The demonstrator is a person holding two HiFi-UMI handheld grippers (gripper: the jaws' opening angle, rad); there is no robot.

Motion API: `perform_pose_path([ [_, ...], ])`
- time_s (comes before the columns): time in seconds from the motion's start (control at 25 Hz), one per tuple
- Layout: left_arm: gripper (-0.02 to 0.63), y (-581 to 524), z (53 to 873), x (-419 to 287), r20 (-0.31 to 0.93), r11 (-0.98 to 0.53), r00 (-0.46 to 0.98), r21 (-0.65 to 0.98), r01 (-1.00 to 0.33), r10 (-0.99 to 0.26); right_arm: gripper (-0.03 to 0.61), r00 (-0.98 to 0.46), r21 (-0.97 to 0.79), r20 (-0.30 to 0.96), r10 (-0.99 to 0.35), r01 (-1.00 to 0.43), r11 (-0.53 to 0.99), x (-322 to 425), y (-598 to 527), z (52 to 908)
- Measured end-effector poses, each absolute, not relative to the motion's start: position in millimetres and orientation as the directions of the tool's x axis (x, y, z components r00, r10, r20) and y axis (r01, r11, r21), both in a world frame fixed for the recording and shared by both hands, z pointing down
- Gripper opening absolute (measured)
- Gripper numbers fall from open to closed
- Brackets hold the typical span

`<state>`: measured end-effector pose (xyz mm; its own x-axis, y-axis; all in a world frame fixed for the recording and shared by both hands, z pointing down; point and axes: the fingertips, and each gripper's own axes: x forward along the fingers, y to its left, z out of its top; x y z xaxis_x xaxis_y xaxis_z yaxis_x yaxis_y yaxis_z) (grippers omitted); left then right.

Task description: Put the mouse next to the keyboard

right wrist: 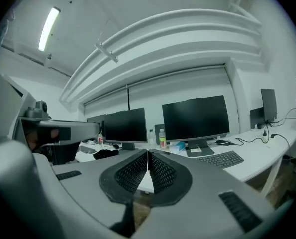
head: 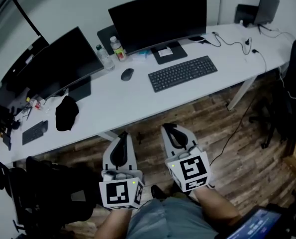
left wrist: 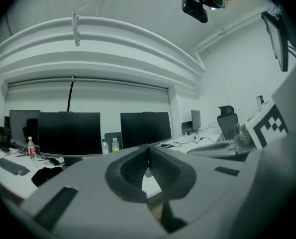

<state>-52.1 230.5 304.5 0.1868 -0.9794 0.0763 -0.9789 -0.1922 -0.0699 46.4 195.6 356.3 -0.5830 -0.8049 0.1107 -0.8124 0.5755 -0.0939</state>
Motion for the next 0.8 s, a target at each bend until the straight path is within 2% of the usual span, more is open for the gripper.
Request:
perform_pose_path([
  [0.16, 0.005, 226.5, 316.0, -44.8, 0.105, -0.182, 0.172, -0.088, -0.979, -0.980, 0.077, -0.618, -0.115, 0.099, -0.780, -0.786, 0.608, 50.1, 184.9, 358.5],
  [0.48, 0.005, 205.8, 320.8, -64.3, 0.111, -0.140, 0.131, -0.084, -0.987, -0.985, 0.080, -0.638, -0.128, 0.118, -0.761, -0.770, 0.625, 34.5, 161.8, 367.3],
  [0.8, 0.005, 146.8, 345.1, -118.9, 0.123, -0.107, 0.102, -0.038, -0.993, -0.987, 0.080, -0.643, -0.100, 0.187, -0.743, -0.765, 0.637, -8.4, 107.0, 391.3],
])
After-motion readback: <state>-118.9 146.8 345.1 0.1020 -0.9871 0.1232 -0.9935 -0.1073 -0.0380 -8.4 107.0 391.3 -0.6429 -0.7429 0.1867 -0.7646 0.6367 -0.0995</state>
